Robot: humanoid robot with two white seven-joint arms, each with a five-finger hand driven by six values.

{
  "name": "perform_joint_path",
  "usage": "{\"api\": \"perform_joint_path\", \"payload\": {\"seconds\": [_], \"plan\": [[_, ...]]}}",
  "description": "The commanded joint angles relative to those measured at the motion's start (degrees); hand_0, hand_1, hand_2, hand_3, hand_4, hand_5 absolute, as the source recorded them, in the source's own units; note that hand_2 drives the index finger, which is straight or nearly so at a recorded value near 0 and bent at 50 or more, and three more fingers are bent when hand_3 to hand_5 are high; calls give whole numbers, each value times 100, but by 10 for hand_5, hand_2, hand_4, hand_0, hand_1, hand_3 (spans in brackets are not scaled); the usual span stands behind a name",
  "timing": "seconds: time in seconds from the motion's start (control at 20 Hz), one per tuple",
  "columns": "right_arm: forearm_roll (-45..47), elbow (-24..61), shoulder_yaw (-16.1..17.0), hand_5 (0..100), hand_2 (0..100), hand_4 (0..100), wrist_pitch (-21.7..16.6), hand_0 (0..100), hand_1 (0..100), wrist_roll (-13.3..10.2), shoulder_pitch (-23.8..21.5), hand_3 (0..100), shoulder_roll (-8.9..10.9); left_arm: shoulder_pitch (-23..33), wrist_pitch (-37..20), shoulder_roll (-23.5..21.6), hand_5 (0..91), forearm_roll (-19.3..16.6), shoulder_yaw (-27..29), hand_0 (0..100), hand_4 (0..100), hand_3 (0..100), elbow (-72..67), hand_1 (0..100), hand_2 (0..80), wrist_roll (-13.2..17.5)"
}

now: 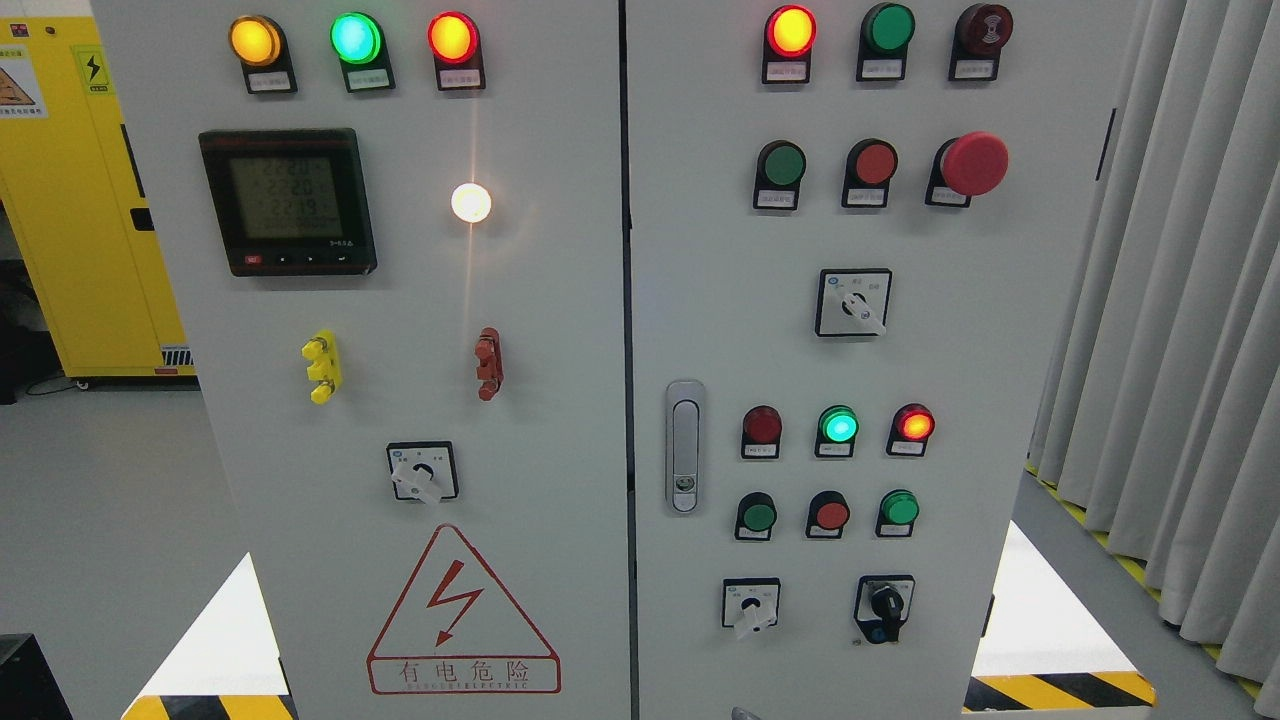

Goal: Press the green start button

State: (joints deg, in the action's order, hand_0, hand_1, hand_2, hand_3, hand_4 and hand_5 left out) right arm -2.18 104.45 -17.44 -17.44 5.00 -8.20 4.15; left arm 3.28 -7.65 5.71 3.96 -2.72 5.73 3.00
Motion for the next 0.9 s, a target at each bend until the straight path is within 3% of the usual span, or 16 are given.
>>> {"api": "perform_joint_path", "payload": {"seconds": [0.0,0.75,0.8,0.85], "plan": [[-1,-4,4,140,0,217,4,455,620,0,2,97,-2,-3,0,0,0,0,0,120,0,0,7,556,0,-1],[-80,31,197,138,0,205,-22,435,621,-52,63,98,-20,-3,0,0,0,0,0,120,0,0,-2,556,0,-1],[-185,83,258,137,0,204,-22,427,626,-70,90,99,-29,-3,0,0,0,0,0,120,0,0,-2,556,0,-1],[-403,145,363,150,0,237,-22,356,670,-148,116,138,-20,-3,0,0,0,0,0,120,0,0,-2,556,0,-1]]}}
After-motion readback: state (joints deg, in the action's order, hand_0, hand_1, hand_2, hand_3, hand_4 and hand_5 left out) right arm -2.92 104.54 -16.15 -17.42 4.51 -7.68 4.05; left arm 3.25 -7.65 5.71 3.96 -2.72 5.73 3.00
